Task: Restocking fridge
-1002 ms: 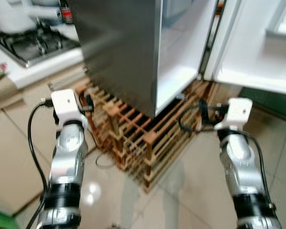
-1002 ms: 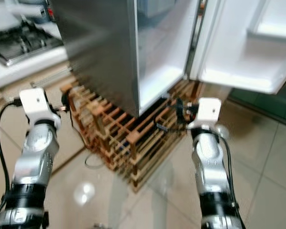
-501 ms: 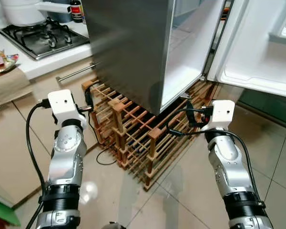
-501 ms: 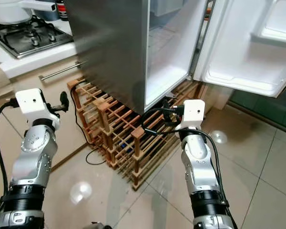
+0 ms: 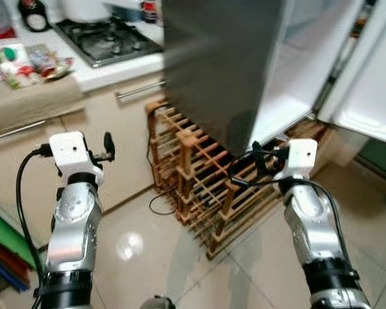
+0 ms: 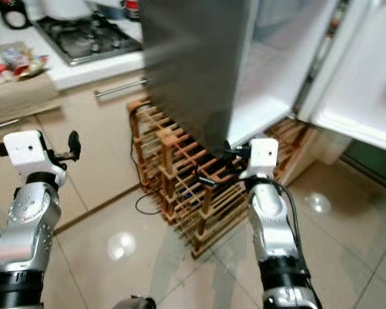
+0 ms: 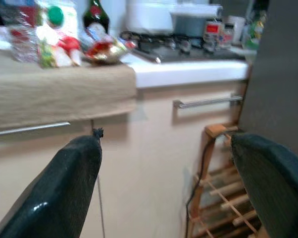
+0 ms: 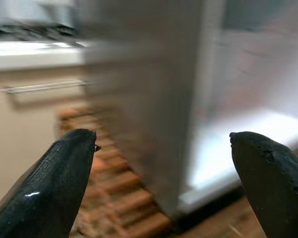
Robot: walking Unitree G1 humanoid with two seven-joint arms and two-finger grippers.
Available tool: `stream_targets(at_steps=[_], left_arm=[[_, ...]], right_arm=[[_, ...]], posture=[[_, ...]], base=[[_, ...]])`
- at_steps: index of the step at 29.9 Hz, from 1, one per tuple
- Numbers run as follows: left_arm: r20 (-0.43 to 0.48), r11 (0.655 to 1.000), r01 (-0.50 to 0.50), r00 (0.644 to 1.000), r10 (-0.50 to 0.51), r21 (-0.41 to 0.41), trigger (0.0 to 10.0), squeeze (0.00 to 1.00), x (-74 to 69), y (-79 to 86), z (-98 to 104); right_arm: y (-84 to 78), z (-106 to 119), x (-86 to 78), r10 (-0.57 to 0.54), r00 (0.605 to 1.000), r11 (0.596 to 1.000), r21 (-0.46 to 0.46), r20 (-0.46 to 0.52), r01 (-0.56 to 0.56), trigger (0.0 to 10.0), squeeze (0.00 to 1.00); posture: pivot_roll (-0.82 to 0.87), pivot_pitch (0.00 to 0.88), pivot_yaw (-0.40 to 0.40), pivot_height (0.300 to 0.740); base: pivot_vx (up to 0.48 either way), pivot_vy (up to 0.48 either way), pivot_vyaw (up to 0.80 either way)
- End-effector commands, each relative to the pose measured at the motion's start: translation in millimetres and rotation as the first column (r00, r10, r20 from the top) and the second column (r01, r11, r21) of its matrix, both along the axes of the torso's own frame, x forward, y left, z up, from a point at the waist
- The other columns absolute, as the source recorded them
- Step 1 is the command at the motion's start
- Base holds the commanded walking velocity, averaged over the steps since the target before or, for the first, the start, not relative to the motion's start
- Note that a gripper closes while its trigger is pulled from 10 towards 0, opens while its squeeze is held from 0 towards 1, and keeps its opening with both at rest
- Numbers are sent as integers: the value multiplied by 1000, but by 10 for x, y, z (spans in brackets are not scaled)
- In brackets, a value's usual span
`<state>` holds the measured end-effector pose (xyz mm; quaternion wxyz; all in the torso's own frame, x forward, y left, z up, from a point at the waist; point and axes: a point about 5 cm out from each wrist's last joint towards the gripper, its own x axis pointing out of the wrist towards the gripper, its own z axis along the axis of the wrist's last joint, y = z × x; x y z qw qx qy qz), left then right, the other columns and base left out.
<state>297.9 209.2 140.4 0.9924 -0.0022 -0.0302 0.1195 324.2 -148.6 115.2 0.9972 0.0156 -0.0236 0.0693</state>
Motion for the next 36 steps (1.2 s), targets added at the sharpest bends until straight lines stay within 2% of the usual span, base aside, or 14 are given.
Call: stream_targets(at_steps=[1,7,10,14,24,27,36], left_arm=[[25,1000,4,1000,-4,-19,10000,0,24,-66,81],[32,1000,16,999,-15,-2,10000,0,31,-79,90],[35,999,45,998,-46,27,10000,0,39,-143,86],[42,996,82,996,-83,27,10000,0,38,-224,85],[32,996,81,996,-82,32,10000,0,65,-232,79],[25,994,89,996,-91,58,10000,0,76,-238,85],[17,986,158,987,-159,59,10000,0,152,-326,89]], right_arm=[[-30,-8,11,4,1000,1000,10,-3,-4,10000,0],[-32,0,22,10,1000,1000,10,-2,-10,10000,0],[-58,-8,15,11,1000,1000,7,-4,-11,10000,0],[-57,-31,2,17,1000,1000,4,-9,-16,10000,0],[5,-24,26,35,999,999,9,-5,-35,10000,0],[29,-13,16,37,999,999,13,2,-37,10000,0],[-52,-25,-51,-23,1000,1000,15,13,23,10000,0]], posture=[[24,0,-24,740],[20,0,-24,740],[17,0,-27,740],[16,0,-30,740],[22,0,-18,740],[18,0,-12,740],[-41,0,19,740]], base=[[0,0,613],[0,0,609],[0,0,606],[0,0,605],[0,0,605],[0,0,600],[0,0,603]])
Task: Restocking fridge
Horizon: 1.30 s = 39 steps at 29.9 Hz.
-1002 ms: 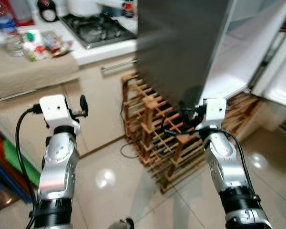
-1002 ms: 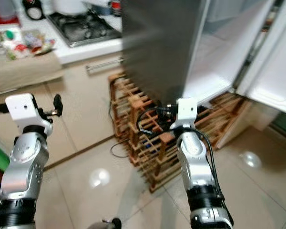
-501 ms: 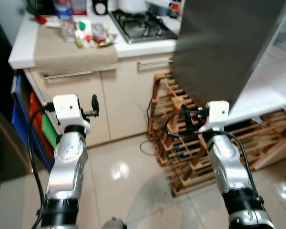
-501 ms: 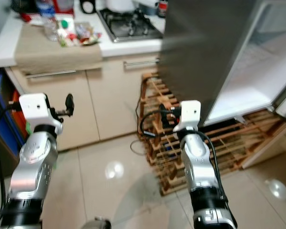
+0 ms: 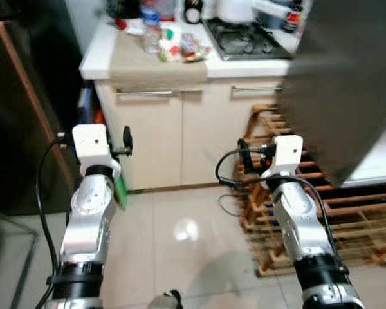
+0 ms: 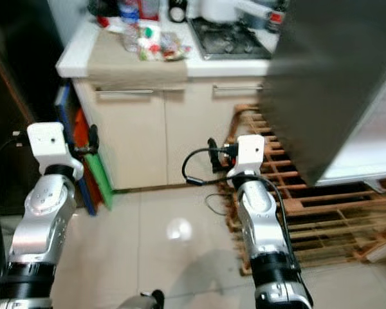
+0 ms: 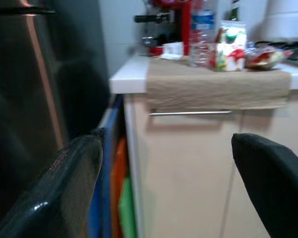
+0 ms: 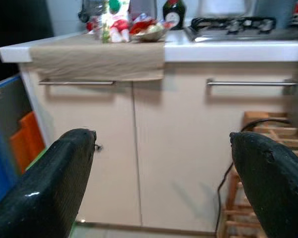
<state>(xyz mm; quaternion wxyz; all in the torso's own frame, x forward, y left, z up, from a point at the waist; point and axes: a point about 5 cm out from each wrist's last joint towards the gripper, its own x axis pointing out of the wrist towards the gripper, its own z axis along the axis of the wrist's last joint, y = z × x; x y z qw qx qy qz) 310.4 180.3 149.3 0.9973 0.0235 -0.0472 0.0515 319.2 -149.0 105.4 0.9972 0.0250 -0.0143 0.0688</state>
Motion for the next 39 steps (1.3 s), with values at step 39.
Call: stream_targets(at_steps=[39], left_arm=[[124,995,97,988,-94,-20,10000,0,147,-164,295]], right_arm=[[-104,286,101,-183,977,982,-36,106,188,10000,0]], posture=[[-16,0,3,740]], base=[[414,0,77]])
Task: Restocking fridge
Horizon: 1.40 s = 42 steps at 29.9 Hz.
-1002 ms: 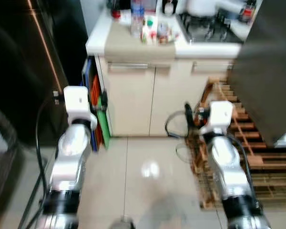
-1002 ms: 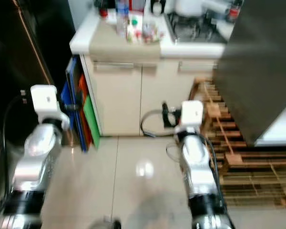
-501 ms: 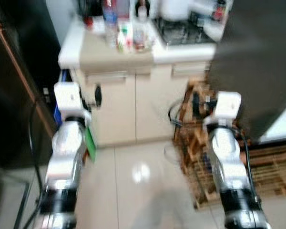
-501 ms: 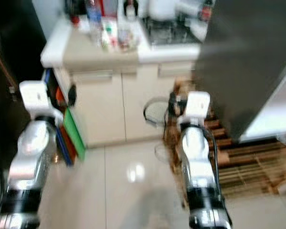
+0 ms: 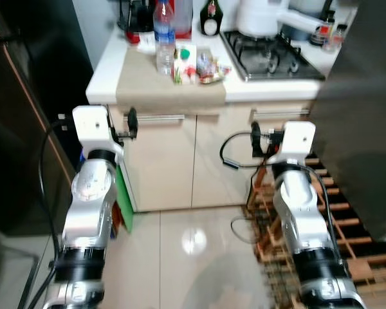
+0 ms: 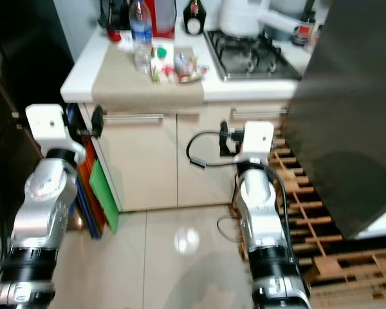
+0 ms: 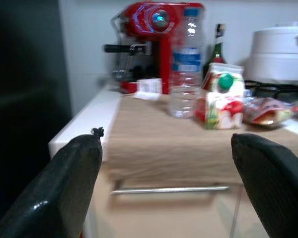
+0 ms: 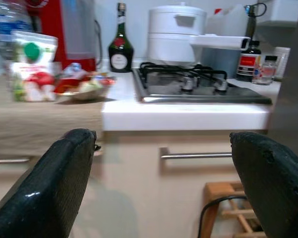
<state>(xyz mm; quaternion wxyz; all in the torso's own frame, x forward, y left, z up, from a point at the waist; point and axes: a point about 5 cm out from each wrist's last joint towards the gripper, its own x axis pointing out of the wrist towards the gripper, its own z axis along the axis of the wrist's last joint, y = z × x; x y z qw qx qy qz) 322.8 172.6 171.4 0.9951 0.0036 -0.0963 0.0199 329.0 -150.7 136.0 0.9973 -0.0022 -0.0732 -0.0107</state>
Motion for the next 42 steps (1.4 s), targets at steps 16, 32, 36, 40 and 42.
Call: stream_targets(at_steps=[16,32,36,40,42], left_arm=[[35,998,53,998,-54,13,10000,0,59,-127,96],[412,986,11,908,-79,164,10000,0,224,32,1474],[361,979,59,924,-127,195,10000,0,472,51,1755],[333,975,109,927,-170,195,10000,0,568,18,1750],[287,969,177,932,-221,171,10000,0,687,-30,1746]], right_arm=[[-104,63,-3,-21,1000,1000,-14,19,22,10000,0],[-160,522,-23,-60,976,997,-43,209,70,10000,0],[-120,462,-33,-53,982,998,-32,183,60,10000,0],[-79,443,-48,-51,983,998,-17,175,55,10000,0],[-44,416,-70,-43,985,999,-12,167,46,10000,0]], posture=[[-39,0,12,740],[-40,0,2,740],[-39,0,18,740],[-43,0,29,740],[-50,0,41,740]], base=[[480,0,0],[390,0,0],[0,0,0],[0,0,0],[0,0,0]])
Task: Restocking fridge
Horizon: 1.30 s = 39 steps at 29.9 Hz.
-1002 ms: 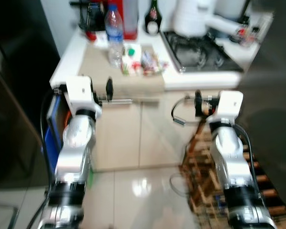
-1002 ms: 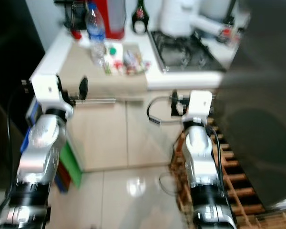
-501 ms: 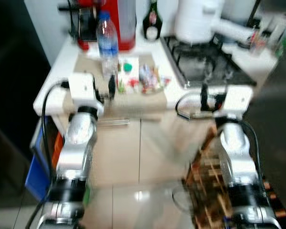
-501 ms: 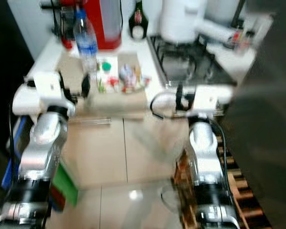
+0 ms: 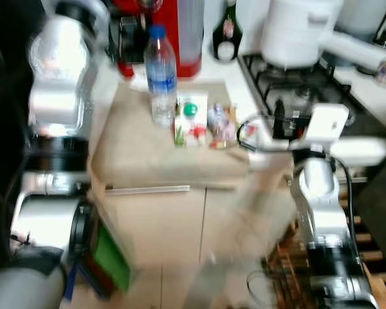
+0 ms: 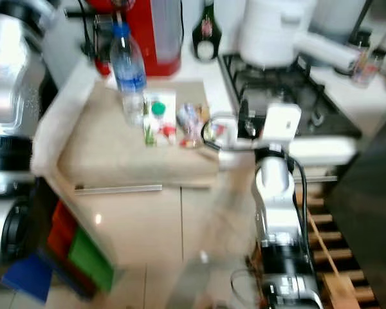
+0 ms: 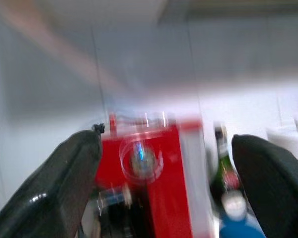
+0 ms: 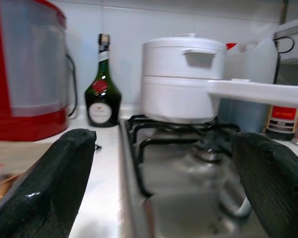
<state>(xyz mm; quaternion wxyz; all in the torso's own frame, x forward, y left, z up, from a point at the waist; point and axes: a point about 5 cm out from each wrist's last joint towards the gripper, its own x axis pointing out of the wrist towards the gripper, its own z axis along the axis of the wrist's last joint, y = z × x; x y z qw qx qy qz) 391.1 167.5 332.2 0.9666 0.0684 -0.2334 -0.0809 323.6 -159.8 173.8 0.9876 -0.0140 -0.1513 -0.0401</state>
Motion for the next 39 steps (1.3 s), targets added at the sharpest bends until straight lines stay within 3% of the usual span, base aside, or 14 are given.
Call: stream_targets(at_steps=[1,6,12,17,23,29,39], left_arm=[[-43,997,71,996,-73,-42,10000,0,104,-24,112],[-159,986,157,973,-165,-62,10000,0,240,-153,46],[-201,970,214,951,-233,-113,10000,0,298,-242,68],[-215,976,212,952,-216,-43,10000,0,315,-252,53],[-238,986,166,957,-164,-13,10000,0,340,-245,14],[-266,995,74,960,-88,-60,10000,0,361,-127,-32],[-280,976,63,952,-121,-208,10000,0,367,-77,-35]], right_arm=[[59,16,-38,18,1000,1000,6,4,-19,10000,0],[29,-32,-121,-2,1000,1000,12,-10,2,10000,0],[117,-133,-279,5,999,999,37,-42,-3,10000,0],[234,-129,-418,79,996,997,20,-41,-79,10000,0],[217,-177,-531,79,994,997,18,-79,-78,10000,0],[227,-195,-551,86,991,996,24,-106,-84,10000,0],[239,-174,-512,108,987,994,17,-122,-107,10000,0]], posture=[[-55,0,48,740],[-72,0,85,740],[-89,20,124,740],[-139,46,152,740],[-153,57,157,740],[-156,63,153,740],[-149,79,138,740]], base=[[0,0,0],[0,0,0],[0,0,0],[0,0,0],[0,0,0],[0,0,0],[0,0,0]])
